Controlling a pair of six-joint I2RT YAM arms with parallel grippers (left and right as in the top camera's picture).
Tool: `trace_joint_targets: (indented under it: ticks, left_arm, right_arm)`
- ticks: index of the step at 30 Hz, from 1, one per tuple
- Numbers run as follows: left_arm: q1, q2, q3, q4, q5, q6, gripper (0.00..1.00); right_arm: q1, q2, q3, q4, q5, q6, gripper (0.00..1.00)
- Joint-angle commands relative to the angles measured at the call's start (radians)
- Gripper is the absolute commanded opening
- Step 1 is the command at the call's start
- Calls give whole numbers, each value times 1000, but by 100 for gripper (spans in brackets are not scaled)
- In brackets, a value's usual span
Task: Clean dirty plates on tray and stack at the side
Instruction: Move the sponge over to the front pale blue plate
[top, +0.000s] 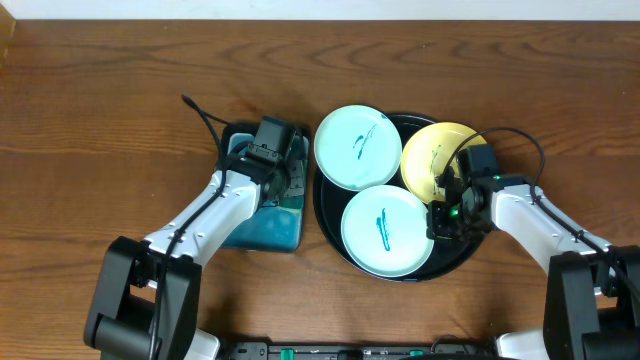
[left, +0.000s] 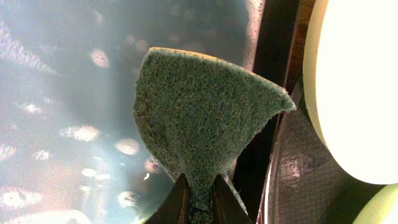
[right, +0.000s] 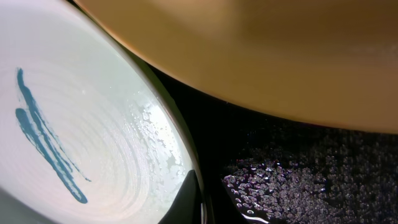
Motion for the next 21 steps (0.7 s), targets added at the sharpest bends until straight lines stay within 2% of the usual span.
trace_joint_targets:
  ticks: [1, 16, 21]
  left_arm:
    - [-6, 4, -10, -3, 37, -69, 8]
    - [-5, 2, -10, -13, 36, -69, 7]
    - [-3, -26, 40, -111, -22, -17, 7]
  right_arm:
    - [14, 9, -12, 6, 23, 4, 1]
    - [14, 9, -12, 2, 23, 4, 1]
    - [14, 9, -12, 2, 23, 4, 1]
